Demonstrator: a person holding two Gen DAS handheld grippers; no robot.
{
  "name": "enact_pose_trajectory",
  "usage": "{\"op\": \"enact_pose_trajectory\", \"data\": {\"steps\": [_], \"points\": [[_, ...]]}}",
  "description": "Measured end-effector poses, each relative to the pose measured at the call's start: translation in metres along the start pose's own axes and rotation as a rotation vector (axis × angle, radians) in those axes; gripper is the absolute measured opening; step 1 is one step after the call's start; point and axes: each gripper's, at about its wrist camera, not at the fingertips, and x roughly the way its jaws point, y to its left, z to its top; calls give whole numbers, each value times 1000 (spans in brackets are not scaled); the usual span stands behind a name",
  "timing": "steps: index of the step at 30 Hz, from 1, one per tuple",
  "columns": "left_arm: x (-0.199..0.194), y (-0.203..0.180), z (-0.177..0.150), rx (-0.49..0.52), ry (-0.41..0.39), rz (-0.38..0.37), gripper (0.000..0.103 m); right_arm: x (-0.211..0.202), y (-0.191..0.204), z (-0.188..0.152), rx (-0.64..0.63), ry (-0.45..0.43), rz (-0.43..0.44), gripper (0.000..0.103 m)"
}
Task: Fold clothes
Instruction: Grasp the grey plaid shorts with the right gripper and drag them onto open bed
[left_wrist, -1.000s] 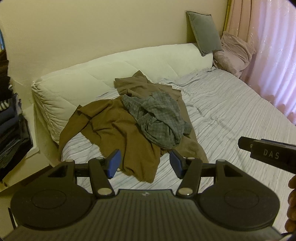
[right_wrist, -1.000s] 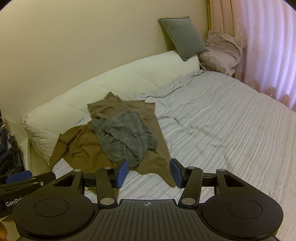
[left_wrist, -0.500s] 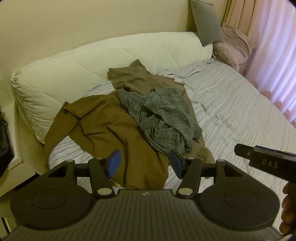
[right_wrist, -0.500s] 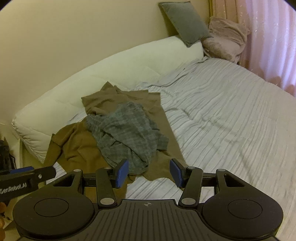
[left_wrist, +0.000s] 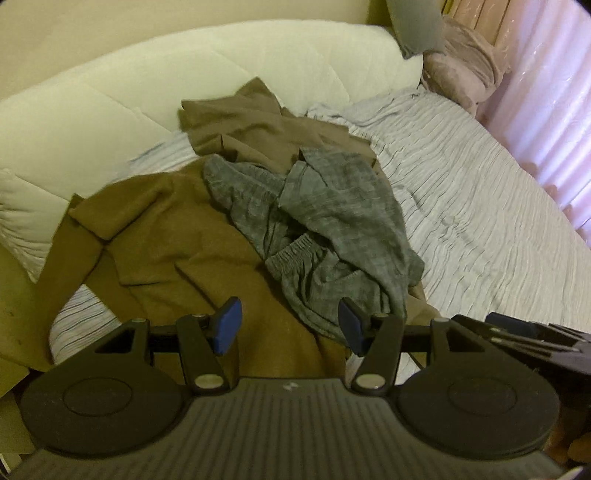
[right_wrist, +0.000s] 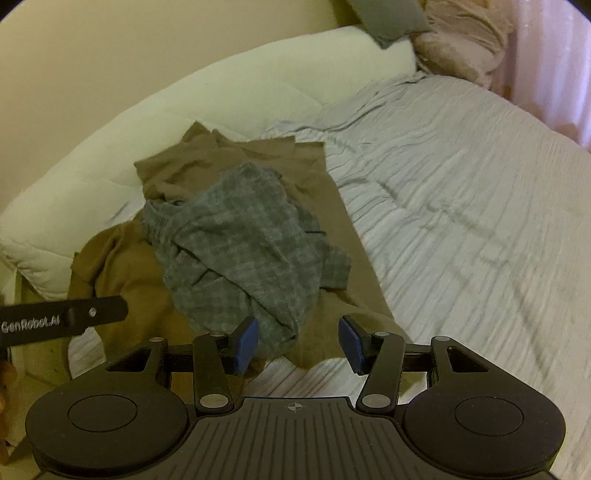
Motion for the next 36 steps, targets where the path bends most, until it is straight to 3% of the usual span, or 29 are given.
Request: {"op": "enact_pose_trajectory", "data": {"steps": [11, 13, 14, 17, 22, 27, 31, 36], "points": [[60, 9, 16, 2, 65, -8, 54, 76, 16, -3, -107, 25, 28, 52], [63, 10, 16, 3, 71, -5, 54, 86, 19, -4, -122, 14, 22, 28], [63, 11, 16, 3, 73, -3, 53, 88, 20, -3, -130, 14, 28, 12], [57, 13, 17, 2, 67, 0, 53, 84, 19, -1, -128, -12, 56, 4], [28, 10, 15, 8, 21, -10, 53, 24, -5, 7, 28, -167, 146, 1], [-14, -13, 6, 50, -38, -51, 53, -67, -38, 9, 184, -384, 151, 0], [-51, -42, -10, 100, -78, -95, 53, -152, -59, -12, 251, -574, 97, 0], [-100, -97, -44, 196, -109, -194, 53, -263, -85, -64, 304, -752, -22, 0]]}}
